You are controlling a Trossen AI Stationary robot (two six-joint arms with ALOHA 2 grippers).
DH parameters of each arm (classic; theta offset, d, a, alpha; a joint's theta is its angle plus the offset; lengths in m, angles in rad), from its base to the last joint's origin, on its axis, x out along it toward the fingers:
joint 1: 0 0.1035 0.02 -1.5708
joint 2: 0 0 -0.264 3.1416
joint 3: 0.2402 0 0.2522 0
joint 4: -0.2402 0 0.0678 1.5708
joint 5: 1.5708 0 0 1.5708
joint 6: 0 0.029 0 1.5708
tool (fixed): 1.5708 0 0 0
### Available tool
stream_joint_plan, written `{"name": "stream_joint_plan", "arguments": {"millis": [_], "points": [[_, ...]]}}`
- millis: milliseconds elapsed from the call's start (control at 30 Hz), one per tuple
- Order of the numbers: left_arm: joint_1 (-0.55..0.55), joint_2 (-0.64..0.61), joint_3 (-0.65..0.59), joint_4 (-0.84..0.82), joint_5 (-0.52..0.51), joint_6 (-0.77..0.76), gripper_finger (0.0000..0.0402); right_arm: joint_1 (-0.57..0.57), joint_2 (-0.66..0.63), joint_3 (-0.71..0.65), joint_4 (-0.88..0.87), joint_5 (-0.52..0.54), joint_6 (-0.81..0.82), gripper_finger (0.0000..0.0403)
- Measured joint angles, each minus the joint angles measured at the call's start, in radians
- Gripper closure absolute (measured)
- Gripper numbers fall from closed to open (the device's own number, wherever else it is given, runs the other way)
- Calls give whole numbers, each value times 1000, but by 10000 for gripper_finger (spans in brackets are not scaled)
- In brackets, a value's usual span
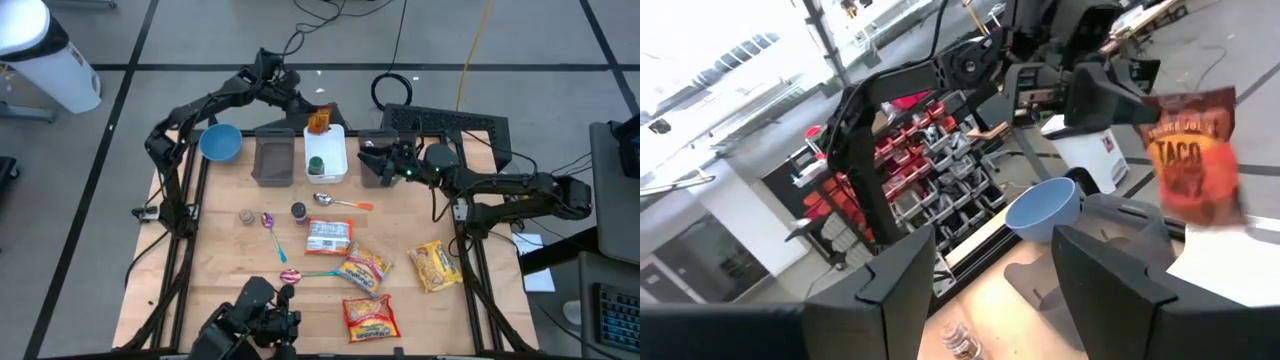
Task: Pick & Place Food Item
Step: Put the orange seasoning pack into the white bin
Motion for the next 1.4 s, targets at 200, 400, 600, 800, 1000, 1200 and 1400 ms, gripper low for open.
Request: {"name": "stream_joint_plan", "arguments": {"millis": [200, 400, 600, 800, 1000, 1200, 1400], "points": [[-1, 32, 0, -14, 2, 30, 399, -34, 0, 0, -3, -1, 8, 207], [1, 62, 0, -11, 6, 38, 398, -46, 0, 1, -19, 0, 22, 206], [1, 78, 0, -3, 3, 59, 397, -48, 0, 1, -44, 2, 26, 206], [-2, 110, 0, 2, 5, 63, 395, -58, 0, 1, -43, 3, 29, 206], [-5, 132, 0, 32, 14, 41, 394, -78, 0, 1, -42, 2, 41, 207], [1, 144, 0, 53, 12, 38, 395, -84, 0, 1, -42, 2, 51, 207], [5, 158, 0, 56, 12, 36, 397, -84, 0, 1, -43, 2, 51, 206]]}}
